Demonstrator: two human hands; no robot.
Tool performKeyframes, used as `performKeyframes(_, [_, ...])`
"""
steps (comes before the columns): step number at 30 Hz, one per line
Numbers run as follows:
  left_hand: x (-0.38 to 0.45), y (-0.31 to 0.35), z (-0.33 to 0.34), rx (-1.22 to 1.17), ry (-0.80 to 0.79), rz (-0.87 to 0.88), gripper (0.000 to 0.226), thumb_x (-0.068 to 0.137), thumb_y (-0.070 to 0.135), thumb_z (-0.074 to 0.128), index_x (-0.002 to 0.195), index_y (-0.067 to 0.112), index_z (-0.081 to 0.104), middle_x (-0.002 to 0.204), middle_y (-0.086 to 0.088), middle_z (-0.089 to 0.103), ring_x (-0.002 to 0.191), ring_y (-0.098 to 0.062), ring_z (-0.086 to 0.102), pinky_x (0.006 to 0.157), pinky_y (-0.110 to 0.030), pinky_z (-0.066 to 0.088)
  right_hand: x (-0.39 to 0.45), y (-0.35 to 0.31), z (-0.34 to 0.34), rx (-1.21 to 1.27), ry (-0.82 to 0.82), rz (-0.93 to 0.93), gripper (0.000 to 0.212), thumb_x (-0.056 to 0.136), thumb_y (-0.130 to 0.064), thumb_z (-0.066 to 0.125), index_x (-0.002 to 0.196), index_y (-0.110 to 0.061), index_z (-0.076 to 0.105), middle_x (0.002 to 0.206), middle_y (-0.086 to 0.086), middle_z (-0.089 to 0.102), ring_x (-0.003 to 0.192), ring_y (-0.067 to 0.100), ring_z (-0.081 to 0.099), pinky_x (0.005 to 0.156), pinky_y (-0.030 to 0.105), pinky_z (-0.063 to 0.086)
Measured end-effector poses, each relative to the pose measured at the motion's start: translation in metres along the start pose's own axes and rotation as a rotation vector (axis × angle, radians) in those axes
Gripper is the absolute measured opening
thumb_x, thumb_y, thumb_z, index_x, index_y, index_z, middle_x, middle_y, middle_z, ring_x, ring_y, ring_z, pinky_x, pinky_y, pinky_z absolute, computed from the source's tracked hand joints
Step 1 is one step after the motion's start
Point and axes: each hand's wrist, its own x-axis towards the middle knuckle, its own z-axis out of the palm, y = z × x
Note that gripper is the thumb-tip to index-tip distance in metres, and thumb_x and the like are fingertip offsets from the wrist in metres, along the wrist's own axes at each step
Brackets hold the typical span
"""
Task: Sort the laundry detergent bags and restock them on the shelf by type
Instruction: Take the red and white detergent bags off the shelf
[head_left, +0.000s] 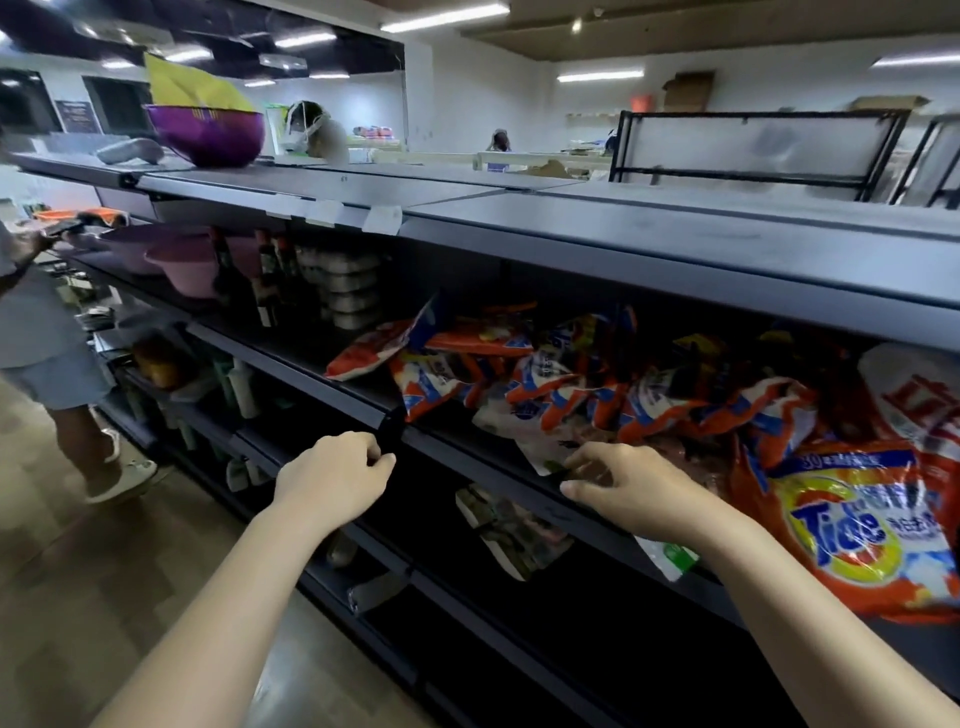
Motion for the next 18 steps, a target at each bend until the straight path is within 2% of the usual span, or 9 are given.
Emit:
performKeyframes(3, [0.035, -0.009, 0.004, -0.013, 0.012, 0.016, 0.038, 0.095, 0.050, 0.038, 0.124, 0.031, 0.053, 0.112, 0.008, 0.063, 0.095, -0.017, 0.061, 0.076, -0.032, 0.053, 0.021, -0.010, 0.000, -0.005, 0.035, 0.032, 0.040, 0.092, -0.048, 0.054, 0.127, -0.029, 0.051, 0.121, -0.009, 0.058, 0.105, 0.012, 0.058, 0.093, 0.036, 0.050])
performKeyframes(7, [0.087, -0.024, 0.012, -0.007, 0.012, 0.086, 0.035, 0.095, 0.048, 0.039, 0.120, 0.030, 0.054, 0.112, 0.005, 0.064, 0.093, -0.019, 0.062, 0.076, -0.034, 0.055, 0.052, -0.022, 0.004, -0.003, 0.094, 0.104, 0.040, 0.091, -0.051, 0.052, 0.126, -0.031, 0.050, 0.106, -0.013, 0.057, 0.089, 0.008, 0.058, 0.079, 0.030, 0.050])
performKeyframes(11, [0.146, -0.041, 0.020, -0.019, 0.018, 0.130, 0.048, 0.095, 0.048, 0.041, 0.137, 0.026, 0.040, 0.132, 0.000, 0.052, 0.107, -0.023, 0.058, 0.078, -0.034, 0.051, 0.084, -0.035, 0.008, 0.004, 0.158, 0.166, 0.049, 0.090, -0.052, 0.052, 0.133, -0.029, 0.048, 0.129, -0.008, 0.055, 0.106, 0.012, 0.058, 0.092, 0.034, 0.051])
performKeyframes(15, [0.202, -0.053, 0.029, -0.011, 0.044, 0.168, 0.059, 0.093, 0.049, 0.044, 0.143, 0.022, 0.030, 0.142, -0.002, 0.040, 0.124, -0.027, 0.044, 0.094, -0.042, 0.044, 0.110, -0.051, 0.013, 0.015, 0.185, 0.228, 0.048, 0.092, -0.048, 0.051, 0.134, -0.026, 0.048, 0.133, -0.007, 0.053, 0.114, 0.011, 0.053, 0.095, 0.027, 0.047])
performKeyframes(18, [0.236, -0.053, 0.034, 0.026, 0.060, 0.191, 0.064, 0.091, 0.049, 0.048, 0.143, 0.016, 0.029, 0.144, -0.005, 0.037, 0.131, -0.028, 0.036, 0.102, -0.041, 0.036, 0.126, -0.059, 0.019, 0.017, 0.202, 0.304, 0.055, 0.095, -0.049, 0.047, 0.142, -0.023, 0.038, 0.142, -0.005, 0.045, 0.125, 0.014, 0.047, 0.094, 0.022, 0.040])
